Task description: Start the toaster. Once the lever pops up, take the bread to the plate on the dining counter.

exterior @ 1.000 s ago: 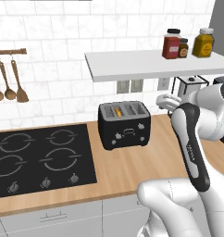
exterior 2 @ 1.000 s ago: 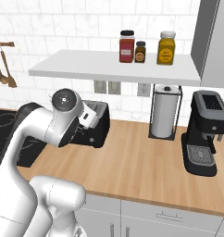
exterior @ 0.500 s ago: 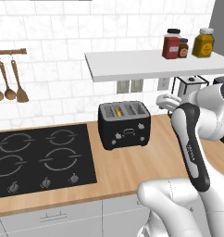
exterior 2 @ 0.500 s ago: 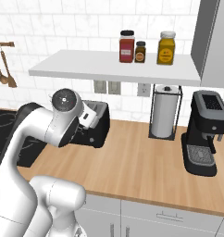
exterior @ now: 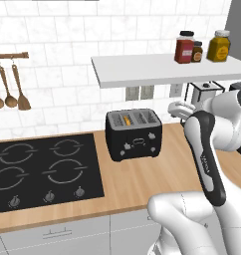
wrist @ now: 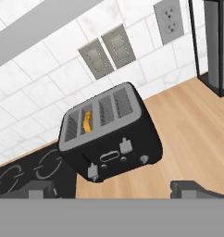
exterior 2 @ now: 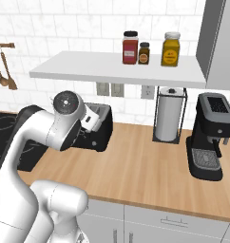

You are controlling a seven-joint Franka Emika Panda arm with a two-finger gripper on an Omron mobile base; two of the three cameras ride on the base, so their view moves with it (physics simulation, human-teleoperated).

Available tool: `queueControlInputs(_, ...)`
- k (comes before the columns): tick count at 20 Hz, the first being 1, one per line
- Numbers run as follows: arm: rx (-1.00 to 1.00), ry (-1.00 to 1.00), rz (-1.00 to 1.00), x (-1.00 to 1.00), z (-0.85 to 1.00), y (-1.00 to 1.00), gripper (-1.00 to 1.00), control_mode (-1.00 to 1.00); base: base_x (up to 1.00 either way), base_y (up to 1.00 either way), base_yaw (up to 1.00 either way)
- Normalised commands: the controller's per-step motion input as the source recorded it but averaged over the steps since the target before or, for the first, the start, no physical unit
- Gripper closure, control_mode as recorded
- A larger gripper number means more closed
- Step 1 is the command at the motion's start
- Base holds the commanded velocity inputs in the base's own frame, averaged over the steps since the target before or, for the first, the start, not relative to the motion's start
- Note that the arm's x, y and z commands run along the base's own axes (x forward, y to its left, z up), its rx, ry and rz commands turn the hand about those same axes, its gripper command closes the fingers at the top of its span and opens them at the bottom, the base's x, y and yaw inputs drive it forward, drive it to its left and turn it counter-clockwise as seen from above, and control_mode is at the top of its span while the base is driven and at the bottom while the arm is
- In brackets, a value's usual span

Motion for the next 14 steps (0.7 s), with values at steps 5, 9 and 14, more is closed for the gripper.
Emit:
queueControlInputs(5, 0.0, 0.0, 0.0, 0.0, 0.0, 0.0, -1.0, -1.0, 0.0, 0.0, 0.0)
queueControlInputs(9, 0.0, 0.0, 0.0, 0.0, 0.0, 0.0, -1.0, -1.0, 0.0, 0.0, 0.0)
queueControlInputs(14, 0.0, 0.0, 0.0, 0.0, 0.0, 0.0, -1.0, -1.0, 0.0, 0.0, 0.0)
